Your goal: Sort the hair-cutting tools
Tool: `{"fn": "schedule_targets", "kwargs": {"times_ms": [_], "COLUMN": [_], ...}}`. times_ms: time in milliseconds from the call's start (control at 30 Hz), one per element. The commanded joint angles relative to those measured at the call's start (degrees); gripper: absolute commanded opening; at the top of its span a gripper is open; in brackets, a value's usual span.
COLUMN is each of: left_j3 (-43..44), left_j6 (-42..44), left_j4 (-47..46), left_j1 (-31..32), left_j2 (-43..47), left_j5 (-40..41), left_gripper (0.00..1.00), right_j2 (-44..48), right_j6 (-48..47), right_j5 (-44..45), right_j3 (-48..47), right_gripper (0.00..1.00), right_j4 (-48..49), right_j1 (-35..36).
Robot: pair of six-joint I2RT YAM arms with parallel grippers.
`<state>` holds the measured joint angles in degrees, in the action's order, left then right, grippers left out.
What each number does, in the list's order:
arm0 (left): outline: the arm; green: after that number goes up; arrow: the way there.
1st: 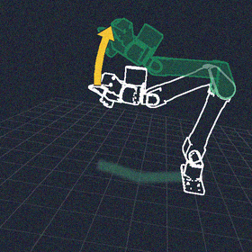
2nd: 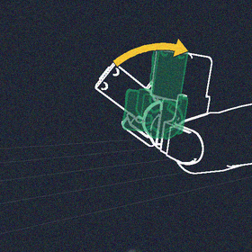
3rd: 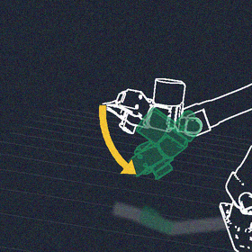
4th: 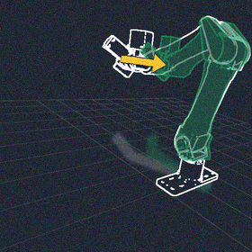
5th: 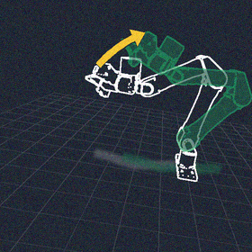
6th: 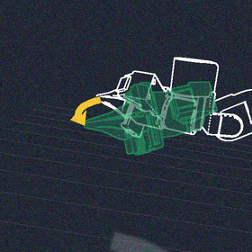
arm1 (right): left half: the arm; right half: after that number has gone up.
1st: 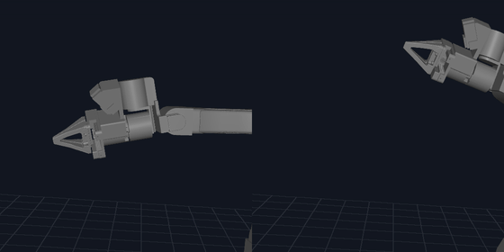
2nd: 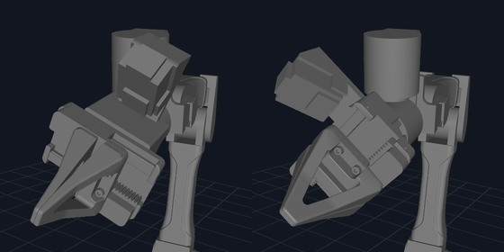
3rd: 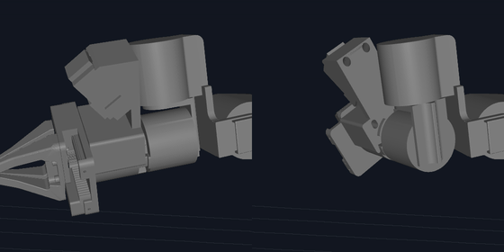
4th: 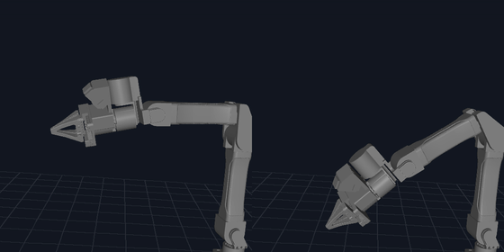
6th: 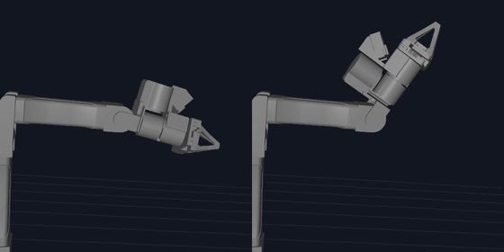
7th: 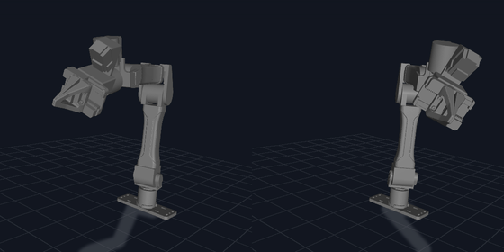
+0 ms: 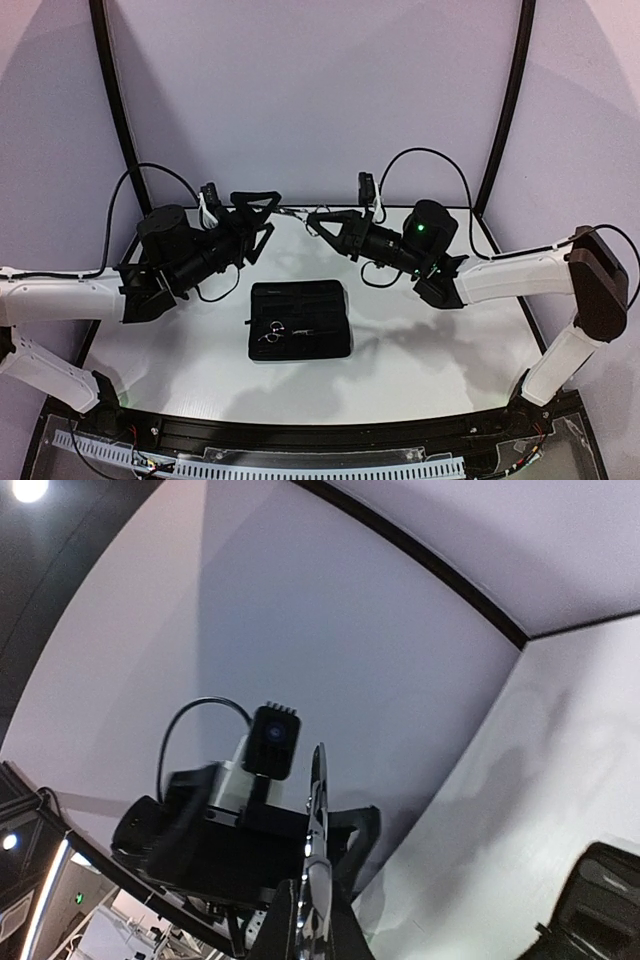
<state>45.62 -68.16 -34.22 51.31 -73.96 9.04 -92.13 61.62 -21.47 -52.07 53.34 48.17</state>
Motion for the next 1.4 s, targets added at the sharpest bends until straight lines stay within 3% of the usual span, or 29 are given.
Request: {"fn": "schedule_targets", "kwargs": {"times_ms": [0,67,133,300,467,667,767,1067,1367], "left_j3": [1.68,2.11,2.77,1.58,-6.23,-11.64,-12.58,-8.84,-5.59], "left_j6": [6.07,7.81,9.43,8.11,4.88,5.63,6.22,9.26,12.08], "left_j4": [14.31,21.52,34.99,59.82,62.63,56.07,51.39,46.08,46.21], "left_j1": [0.28,0.23,0.27,-0.52,-7.15,-10.56,-11.36,-11.6,-11.59], "left_j2": [4.62,7.51,10.0,15.26,16.28,14.36,10.84,-1.92,-8.82], "left_j5": [-0.28,1.04,3.29,8.56,-2.77,-13.1,-18.46,-25.97,-27.88], "left_gripper": [0.98,0.99,0.99,0.99,0.99,0.99,0.97,0.68,0.45], "right_j2": [4.44,6.33,9.36,19.31,28.07,29.86,28.56,19.35,17.75], "right_j6": [-0.18,-1.16,-2.5,-9.46,-14.75,-16.03,-14.12,-8.04,-10.07], "right_j5": [0.6,0.33,-0.84,-3.06,-4.48,-11.66,-15.17,-19.85,-16.13], "right_j3": [3.35,5.34,7.89,12.55,14.0,15.18,17.6,22.16,22.41], "right_gripper": [0.0,0.0,0.0,0.0,0.0,0.0,0.0,0.0,0.0], "right_j4": [-3.47,-7.81,-12.95,-33.52,-53.56,-64.77,-61.25,-44.43,-42.96], "right_j1": [-2.15,-3.17,-4.78,-7.73,-9.45,-11.07,-12.13,-13.15,-14.16]}}
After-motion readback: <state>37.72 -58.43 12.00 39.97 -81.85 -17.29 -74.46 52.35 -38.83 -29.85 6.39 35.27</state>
